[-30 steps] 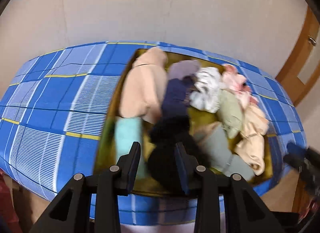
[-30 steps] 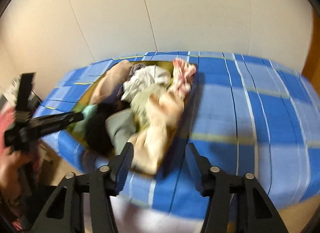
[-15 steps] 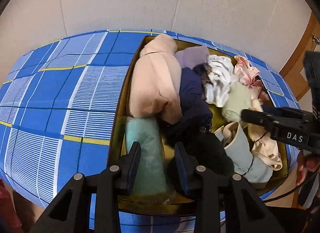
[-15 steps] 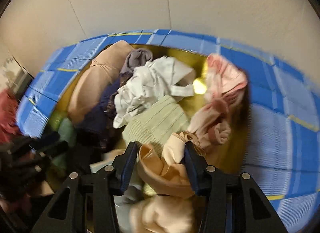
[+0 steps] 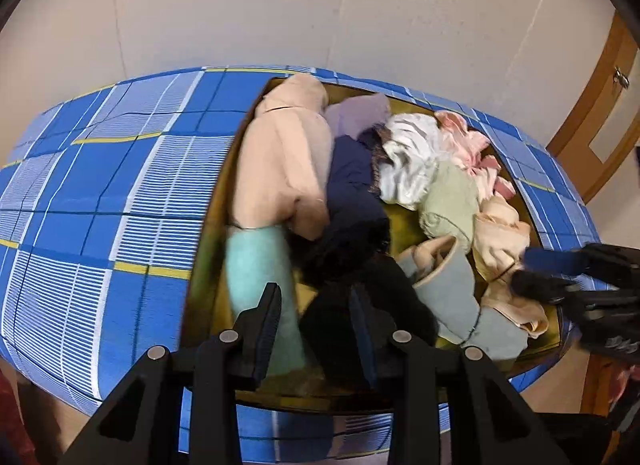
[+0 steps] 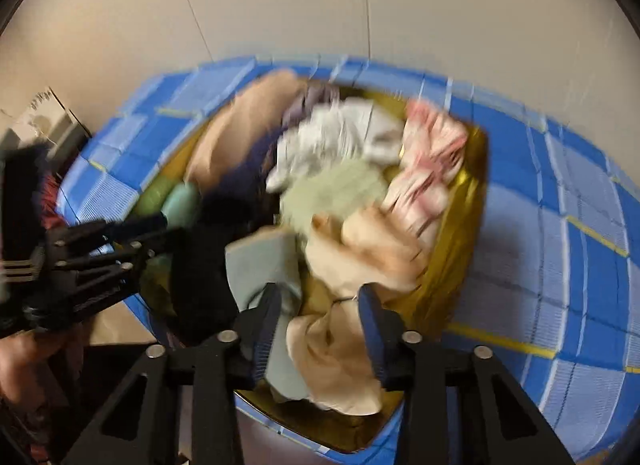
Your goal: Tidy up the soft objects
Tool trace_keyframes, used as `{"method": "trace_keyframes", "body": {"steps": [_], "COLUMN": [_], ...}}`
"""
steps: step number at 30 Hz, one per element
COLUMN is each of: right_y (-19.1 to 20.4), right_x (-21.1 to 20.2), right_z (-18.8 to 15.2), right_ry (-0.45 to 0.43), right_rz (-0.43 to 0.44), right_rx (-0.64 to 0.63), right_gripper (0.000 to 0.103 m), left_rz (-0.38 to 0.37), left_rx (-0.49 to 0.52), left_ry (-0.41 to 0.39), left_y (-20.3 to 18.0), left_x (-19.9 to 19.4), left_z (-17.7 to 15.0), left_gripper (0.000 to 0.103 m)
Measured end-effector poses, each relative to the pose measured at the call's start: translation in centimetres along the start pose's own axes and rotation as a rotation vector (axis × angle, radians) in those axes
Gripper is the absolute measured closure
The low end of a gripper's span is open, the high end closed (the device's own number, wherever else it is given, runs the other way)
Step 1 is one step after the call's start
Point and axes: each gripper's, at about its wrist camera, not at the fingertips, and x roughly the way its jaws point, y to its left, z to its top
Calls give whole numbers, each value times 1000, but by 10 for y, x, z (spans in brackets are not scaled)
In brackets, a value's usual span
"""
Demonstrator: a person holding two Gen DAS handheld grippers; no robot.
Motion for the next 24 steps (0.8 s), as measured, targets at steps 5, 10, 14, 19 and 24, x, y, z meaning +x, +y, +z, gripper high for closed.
{"method": "trace_keyframes", "body": {"steps": [5,10,14,19,24], "right_y": [-20,-27,-9,27,55], "right_x": [21,-2,-46,-91,-105], "right_z": [2,-21,-52,-105,-162], "right_ry": [-7,-115,-277,-418,-435], "right_rz": [-88,-19,-9,-44,-75], "right_rx": [103,149,118,63,86], "right_gripper": [66,50,27,0,0], "left_rz": [36,-14,-52,2,33], "left_rx": [43,15,-42,-79,-72], "left_ry": [-31,-89,-117,-122,-160], "left_y": [-10,-9,-11,-20,-34], "left_x": [-16,-42,-58,-77,-103], "left_z": [-7,-32,-57,-90,-131], "left_gripper": [68,68,67,67,67]}}
